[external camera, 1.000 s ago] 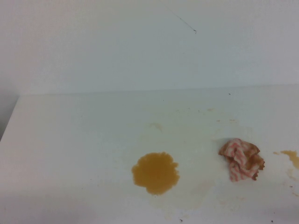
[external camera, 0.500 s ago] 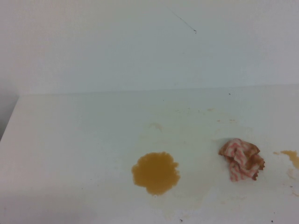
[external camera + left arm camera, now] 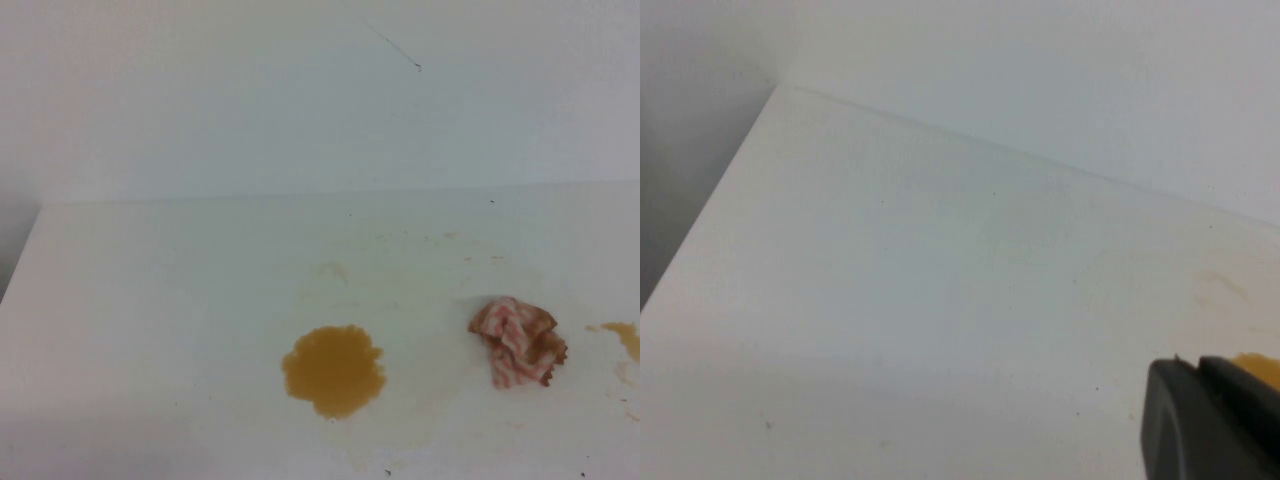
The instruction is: Wipe the table
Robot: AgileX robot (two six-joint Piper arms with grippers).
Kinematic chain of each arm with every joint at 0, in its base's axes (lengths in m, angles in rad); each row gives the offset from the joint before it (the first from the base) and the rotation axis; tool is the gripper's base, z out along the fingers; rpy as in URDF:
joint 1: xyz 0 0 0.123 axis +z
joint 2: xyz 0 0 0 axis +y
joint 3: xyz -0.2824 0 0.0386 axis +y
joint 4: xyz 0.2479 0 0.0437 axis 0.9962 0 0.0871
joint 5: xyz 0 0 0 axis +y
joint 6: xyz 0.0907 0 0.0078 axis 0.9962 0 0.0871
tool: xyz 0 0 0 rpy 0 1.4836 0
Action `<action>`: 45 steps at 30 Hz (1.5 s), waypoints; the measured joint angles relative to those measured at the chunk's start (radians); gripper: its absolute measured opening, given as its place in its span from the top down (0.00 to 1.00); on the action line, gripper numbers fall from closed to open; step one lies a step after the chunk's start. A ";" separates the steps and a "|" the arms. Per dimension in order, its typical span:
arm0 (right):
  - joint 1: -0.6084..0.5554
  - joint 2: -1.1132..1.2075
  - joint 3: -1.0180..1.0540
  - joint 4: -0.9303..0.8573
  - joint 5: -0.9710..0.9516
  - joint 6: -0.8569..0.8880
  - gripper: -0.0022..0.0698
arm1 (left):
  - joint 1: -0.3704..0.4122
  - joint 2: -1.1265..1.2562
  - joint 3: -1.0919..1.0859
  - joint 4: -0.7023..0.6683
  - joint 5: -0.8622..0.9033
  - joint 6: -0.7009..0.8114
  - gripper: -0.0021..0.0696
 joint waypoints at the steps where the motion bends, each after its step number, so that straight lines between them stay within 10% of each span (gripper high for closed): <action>1: 0.000 0.011 -0.035 0.000 0.035 -0.039 0.97 | 0.000 0.000 0.000 0.000 0.000 0.000 0.97; 21: 0.000 0.667 -0.572 0.068 0.999 -0.200 0.97 | 0.000 0.000 0.000 0.000 0.000 0.000 0.97; 45: 0.000 1.028 -0.570 0.352 1.115 -0.323 0.97 | 0.000 0.000 0.000 0.000 0.000 0.000 0.97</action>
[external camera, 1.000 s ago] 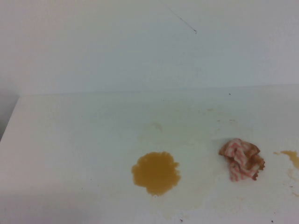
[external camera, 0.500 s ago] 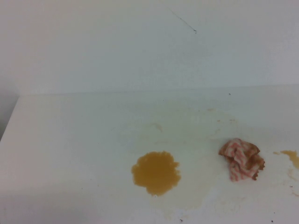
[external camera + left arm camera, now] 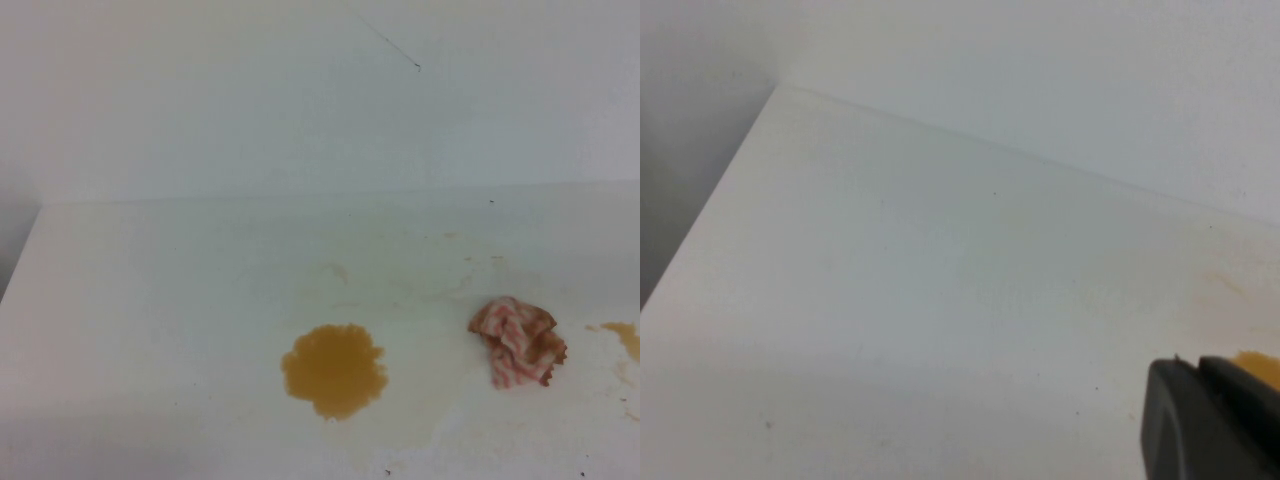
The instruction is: Wipe the table
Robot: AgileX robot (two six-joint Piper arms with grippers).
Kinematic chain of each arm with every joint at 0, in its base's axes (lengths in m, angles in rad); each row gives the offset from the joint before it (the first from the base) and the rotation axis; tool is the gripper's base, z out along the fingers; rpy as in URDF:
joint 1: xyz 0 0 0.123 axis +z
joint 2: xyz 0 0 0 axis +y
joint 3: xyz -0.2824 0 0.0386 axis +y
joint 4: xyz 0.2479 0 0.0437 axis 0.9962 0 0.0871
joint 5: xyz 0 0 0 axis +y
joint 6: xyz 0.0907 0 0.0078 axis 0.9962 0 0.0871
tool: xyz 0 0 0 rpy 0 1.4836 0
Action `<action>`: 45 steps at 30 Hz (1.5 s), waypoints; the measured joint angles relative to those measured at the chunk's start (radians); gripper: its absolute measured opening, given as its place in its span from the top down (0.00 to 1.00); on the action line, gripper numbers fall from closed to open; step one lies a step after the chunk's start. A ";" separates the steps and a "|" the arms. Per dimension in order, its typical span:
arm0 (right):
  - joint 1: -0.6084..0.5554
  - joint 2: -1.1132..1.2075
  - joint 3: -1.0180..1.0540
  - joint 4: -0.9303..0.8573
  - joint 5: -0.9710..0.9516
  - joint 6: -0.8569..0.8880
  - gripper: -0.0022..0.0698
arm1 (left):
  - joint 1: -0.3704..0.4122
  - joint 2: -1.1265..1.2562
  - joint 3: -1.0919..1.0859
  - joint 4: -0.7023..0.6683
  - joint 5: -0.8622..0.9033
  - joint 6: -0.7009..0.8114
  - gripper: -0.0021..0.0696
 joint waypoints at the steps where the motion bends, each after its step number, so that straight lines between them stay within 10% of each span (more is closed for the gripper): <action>1: 0.002 0.016 0.000 0.048 0.015 -0.032 0.97 | 0.000 0.000 0.000 0.000 0.000 0.000 0.97; 17: 0.274 0.333 -0.009 0.159 -0.152 -0.055 0.94 | 0.000 0.000 0.000 0.000 0.000 0.000 0.97; 29: 0.359 0.503 -0.217 -0.238 -0.173 0.285 0.81 | 0.000 0.000 0.000 0.000 0.000 0.000 0.97; 37: 0.359 0.614 -0.354 -0.249 -0.161 0.319 0.32 | 0.000 0.000 0.000 0.000 0.000 0.000 0.97; 45: 0.359 0.749 -0.383 -0.307 -0.186 0.331 0.41 | 0.000 0.000 0.000 0.000 0.000 0.000 0.97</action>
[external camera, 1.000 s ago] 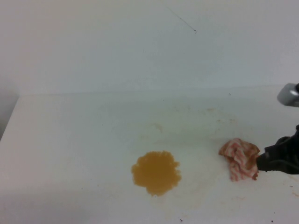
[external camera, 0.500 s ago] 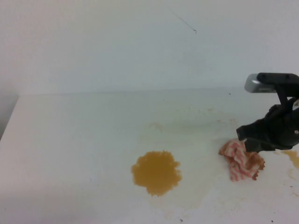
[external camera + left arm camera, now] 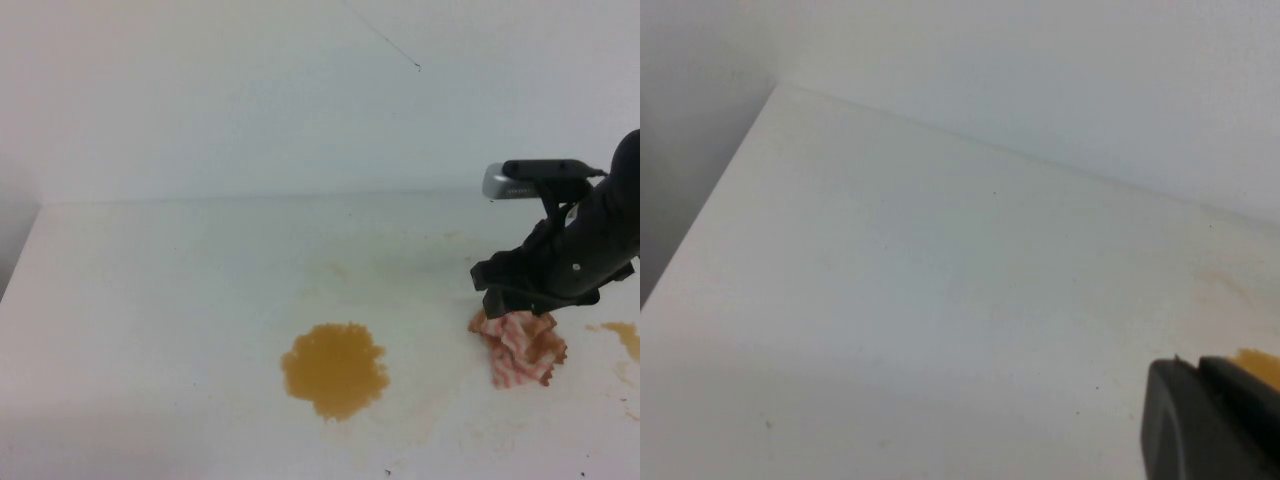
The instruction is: Wipe the table
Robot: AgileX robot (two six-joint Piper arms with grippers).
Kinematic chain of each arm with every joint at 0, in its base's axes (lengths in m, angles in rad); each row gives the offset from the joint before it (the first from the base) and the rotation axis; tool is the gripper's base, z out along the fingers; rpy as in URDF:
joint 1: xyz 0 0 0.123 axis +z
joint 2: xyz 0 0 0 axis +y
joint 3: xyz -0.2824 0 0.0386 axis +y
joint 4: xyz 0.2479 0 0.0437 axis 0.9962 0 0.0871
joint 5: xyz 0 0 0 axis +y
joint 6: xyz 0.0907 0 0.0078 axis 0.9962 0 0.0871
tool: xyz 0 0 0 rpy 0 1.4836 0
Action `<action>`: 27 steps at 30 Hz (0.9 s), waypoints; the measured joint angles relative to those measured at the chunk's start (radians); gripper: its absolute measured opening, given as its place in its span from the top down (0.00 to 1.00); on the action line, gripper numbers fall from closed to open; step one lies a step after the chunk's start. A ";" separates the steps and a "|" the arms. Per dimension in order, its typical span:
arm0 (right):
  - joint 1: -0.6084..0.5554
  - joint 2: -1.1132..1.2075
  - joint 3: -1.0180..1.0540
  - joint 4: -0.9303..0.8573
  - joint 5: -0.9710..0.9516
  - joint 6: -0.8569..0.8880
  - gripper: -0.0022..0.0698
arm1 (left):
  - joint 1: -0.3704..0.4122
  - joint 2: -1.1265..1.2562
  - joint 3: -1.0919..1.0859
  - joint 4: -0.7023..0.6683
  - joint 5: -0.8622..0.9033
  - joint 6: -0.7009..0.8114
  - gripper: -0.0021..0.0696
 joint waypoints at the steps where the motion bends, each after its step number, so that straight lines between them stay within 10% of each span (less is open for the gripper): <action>1: 0.000 0.020 0.000 -0.005 0.000 0.015 0.41 | 0.000 0.000 0.000 0.000 0.000 0.000 0.97; 9: 0.000 0.139 -0.025 -0.052 0.002 0.105 0.46 | 0.000 0.000 0.000 0.000 0.000 0.000 0.97; 18: 0.000 0.217 -0.101 -0.146 0.135 0.114 0.97 | 0.000 0.000 0.000 0.000 0.000 0.000 0.97; 27: 0.028 0.175 -0.278 0.128 0.239 -0.139 0.97 | 0.000 0.000 0.000 0.000 0.000 0.000 0.97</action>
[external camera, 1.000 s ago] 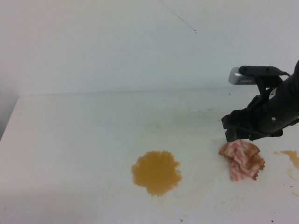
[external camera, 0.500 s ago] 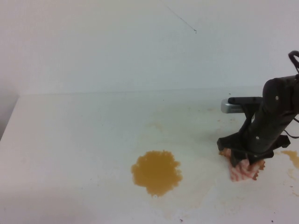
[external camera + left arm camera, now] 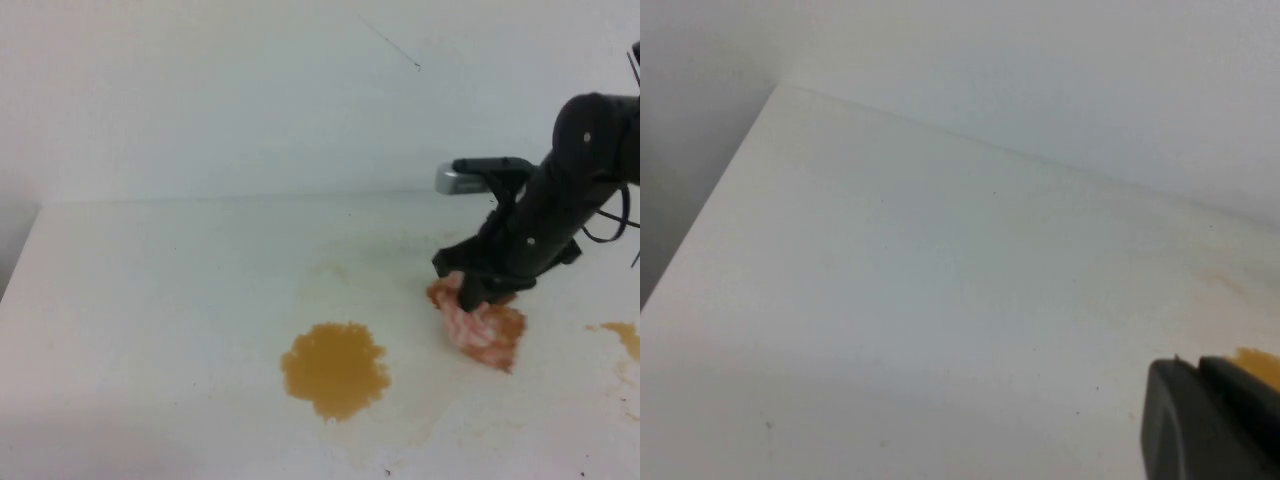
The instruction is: Wipe the table
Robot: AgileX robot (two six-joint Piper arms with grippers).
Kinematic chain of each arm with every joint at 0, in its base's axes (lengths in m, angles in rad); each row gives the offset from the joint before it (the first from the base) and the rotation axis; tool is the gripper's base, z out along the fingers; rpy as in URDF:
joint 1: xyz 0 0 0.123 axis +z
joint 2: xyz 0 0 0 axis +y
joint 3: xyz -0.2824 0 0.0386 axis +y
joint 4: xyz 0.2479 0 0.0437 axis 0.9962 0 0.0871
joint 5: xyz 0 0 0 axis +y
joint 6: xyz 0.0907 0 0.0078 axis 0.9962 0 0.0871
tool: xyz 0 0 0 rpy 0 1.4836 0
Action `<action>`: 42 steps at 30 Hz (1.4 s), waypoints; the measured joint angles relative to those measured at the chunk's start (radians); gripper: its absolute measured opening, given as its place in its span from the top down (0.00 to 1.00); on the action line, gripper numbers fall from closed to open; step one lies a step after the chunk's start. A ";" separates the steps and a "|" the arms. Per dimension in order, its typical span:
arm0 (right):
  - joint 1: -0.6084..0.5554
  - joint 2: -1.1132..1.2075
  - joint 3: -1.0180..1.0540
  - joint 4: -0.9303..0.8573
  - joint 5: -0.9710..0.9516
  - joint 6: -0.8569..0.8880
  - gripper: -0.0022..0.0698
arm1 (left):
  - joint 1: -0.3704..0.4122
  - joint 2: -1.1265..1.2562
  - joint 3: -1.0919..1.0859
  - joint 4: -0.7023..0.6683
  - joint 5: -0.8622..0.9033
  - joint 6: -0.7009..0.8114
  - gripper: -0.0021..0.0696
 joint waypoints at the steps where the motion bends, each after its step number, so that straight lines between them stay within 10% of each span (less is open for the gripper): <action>1: 0.011 0.000 -0.022 0.031 0.012 -0.020 0.97 | 0.000 0.000 0.000 0.000 0.000 0.000 0.97; 14: 0.251 0.009 -0.178 0.212 0.000 -0.104 0.97 | 0.000 0.000 0.000 0.000 0.000 0.000 0.97; 42: 0.266 0.316 -0.178 0.085 -0.128 -0.030 0.97 | 0.000 0.000 0.000 0.000 0.000 0.000 0.97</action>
